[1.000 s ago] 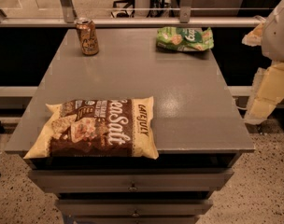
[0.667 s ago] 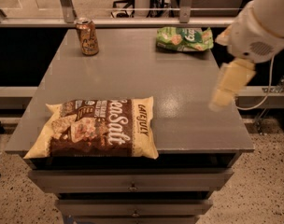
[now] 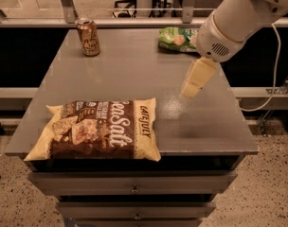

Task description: Move orange can near green rice chip bag

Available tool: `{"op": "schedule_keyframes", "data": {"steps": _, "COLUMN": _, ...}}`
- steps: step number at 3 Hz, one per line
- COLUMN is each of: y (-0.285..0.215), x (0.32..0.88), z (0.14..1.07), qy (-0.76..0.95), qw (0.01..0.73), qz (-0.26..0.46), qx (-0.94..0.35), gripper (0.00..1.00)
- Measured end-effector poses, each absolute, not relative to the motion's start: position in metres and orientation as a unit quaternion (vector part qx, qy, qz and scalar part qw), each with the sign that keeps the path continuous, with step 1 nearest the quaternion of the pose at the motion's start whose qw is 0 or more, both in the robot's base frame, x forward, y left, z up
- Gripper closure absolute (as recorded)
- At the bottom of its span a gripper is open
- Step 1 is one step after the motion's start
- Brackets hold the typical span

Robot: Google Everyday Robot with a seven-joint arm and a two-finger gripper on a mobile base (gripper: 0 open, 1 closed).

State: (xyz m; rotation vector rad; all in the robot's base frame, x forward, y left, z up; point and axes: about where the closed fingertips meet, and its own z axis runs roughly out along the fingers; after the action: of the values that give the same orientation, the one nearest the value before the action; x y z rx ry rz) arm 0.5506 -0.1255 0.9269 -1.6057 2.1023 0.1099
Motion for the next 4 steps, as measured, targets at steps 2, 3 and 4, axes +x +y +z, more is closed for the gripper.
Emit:
{"op": "schedule_keyframes", "data": {"steps": 2, "y": -0.052, "x": 0.616, "z": 0.92, "qy": 0.756, "qw": 0.32, "qz": 0.089, "qx": -0.564, "gripper": 0.0}}
{"op": "schedule_keyframes", "data": {"steps": 3, "y": -0.006, "x": 0.657, "z": 0.916, "qy": 0.745, "qw": 0.363, "qz": 0.124, "qx": -0.545, "gripper": 0.0}}
{"op": "schedule_keyframes", "data": {"steps": 4, "y": 0.032, "x": 0.689, "z": 0.91, "qy": 0.736, "qw": 0.398, "qz": 0.152, "qx": -0.526, "gripper": 0.0}}
